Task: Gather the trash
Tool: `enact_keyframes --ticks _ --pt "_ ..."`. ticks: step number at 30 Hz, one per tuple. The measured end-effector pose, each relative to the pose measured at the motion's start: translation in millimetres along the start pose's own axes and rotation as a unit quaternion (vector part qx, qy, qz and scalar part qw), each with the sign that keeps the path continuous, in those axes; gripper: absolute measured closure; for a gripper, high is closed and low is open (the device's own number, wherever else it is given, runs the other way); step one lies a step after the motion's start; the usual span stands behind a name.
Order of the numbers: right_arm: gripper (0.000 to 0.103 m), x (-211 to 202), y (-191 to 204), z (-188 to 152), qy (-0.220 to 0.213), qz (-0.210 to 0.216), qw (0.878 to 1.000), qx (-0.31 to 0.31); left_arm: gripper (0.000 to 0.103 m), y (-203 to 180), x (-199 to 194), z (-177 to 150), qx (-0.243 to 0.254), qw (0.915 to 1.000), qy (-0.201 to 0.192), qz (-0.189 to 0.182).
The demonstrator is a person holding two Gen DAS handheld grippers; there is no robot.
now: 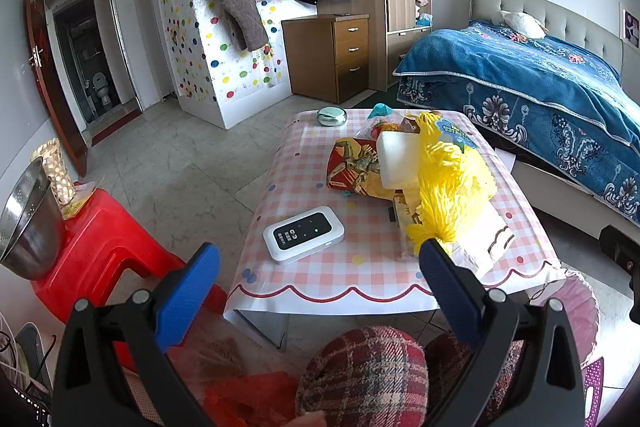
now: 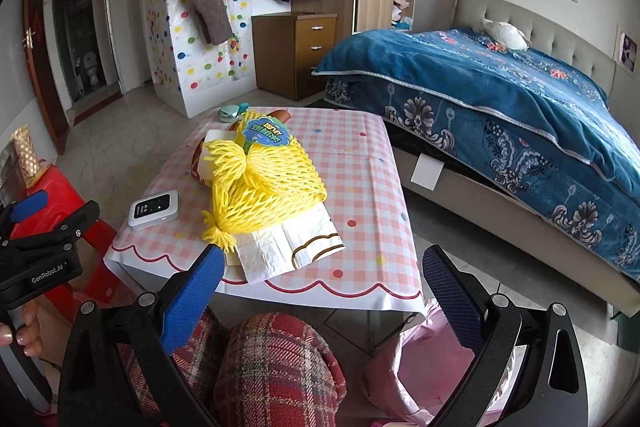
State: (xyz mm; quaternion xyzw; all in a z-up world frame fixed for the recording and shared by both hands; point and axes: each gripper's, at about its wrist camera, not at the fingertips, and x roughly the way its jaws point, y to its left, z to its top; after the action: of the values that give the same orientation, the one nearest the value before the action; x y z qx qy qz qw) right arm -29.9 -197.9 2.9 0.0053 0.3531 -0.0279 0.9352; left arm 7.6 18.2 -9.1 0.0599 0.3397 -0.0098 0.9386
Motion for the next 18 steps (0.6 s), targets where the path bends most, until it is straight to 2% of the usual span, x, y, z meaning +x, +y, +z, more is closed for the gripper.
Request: enact_keyframes --ticks 13,18 --pt "0.005 3 0 -2 0.001 0.001 1.000 0.000 0.006 1 2 -2 0.000 1.0000 0.003 0.002" --pt "0.005 16 3 -9 -0.013 0.017 1.000 -0.014 0.006 4 11 -8 -0.001 0.9998 0.013 0.011"
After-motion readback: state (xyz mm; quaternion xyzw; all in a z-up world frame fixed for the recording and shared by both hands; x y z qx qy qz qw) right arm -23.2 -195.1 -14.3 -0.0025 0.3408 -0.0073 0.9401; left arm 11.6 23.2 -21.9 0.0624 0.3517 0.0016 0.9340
